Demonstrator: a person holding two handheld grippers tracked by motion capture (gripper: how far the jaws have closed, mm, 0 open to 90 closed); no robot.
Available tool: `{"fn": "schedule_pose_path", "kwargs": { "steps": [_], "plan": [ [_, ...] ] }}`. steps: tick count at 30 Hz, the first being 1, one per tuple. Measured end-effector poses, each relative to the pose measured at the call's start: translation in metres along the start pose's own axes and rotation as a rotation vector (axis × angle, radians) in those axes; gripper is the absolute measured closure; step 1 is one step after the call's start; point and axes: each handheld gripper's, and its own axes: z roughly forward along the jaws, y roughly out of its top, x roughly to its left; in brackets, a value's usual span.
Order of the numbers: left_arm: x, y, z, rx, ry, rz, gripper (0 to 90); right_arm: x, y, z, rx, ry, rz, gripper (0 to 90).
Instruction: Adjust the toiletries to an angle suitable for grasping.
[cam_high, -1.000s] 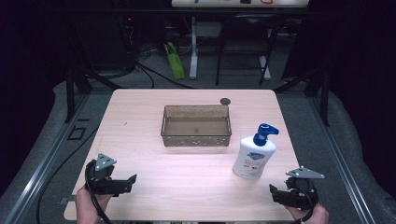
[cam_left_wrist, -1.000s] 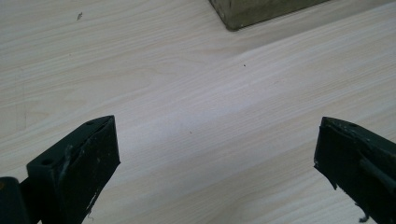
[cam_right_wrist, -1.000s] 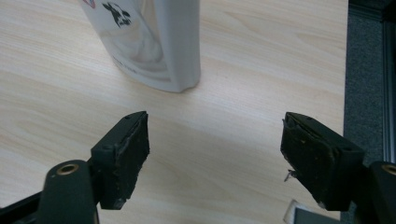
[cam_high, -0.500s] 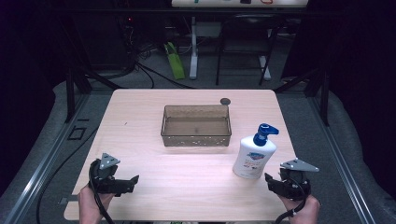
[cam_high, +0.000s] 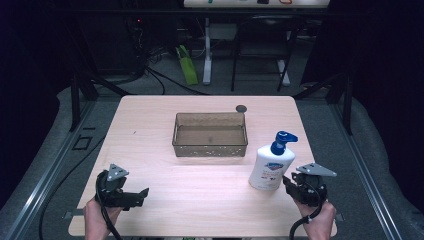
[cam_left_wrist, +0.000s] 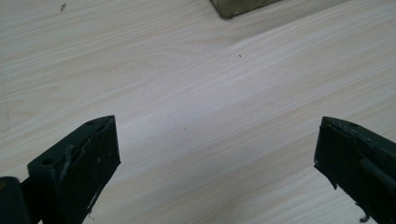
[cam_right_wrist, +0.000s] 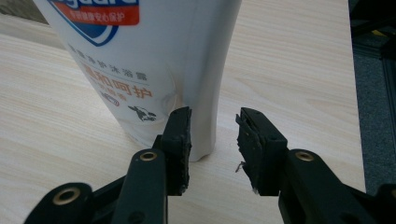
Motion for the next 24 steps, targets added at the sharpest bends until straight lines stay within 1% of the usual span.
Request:
{"fn": "schedule_pose_path", "kwargs": {
  "steps": [8, 10, 16, 17, 18, 21, 24],
  "plan": [
    [0.0, 0.0, 0.001, 0.006, 0.0, 0.005, 0.2, -0.003, 0.003, 0.005, 0.002, -0.008, -0.017, 63.4],
    [0.0, 0.0, 0.001, 0.012, 0.001, 0.004, 0.0, -0.004, 0.004, 0.007, 0.001, -0.008, -0.014, 63.0],
    [0.001, 0.0, 0.001, 0.003, 0.006, -0.003, 0.0, -0.007, 0.006, 0.01, -0.002, -0.001, -0.01, 62.1],
    [0.001, 0.0, 0.001, 0.002, 0.006, -0.003, 0.0, -0.007, 0.006, 0.011, -0.005, -0.003, -0.018, 61.7],
    [0.001, 0.0, 0.001, 0.003, 0.005, -0.001, 0.0, -0.007, 0.007, 0.011, -0.007, -0.004, -0.022, 61.8],
    [0.0, 0.0, 0.001, 0.008, 0.001, 0.004, 0.0, -0.01, 0.008, 0.015, -0.01, 0.008, -0.012, 61.6],
    [-0.001, 0.0, 0.002, 0.008, -0.001, 0.012, 0.0, -0.01, 0.009, 0.016, -0.01, 0.003, -0.015, 61.6]
  ]
}}
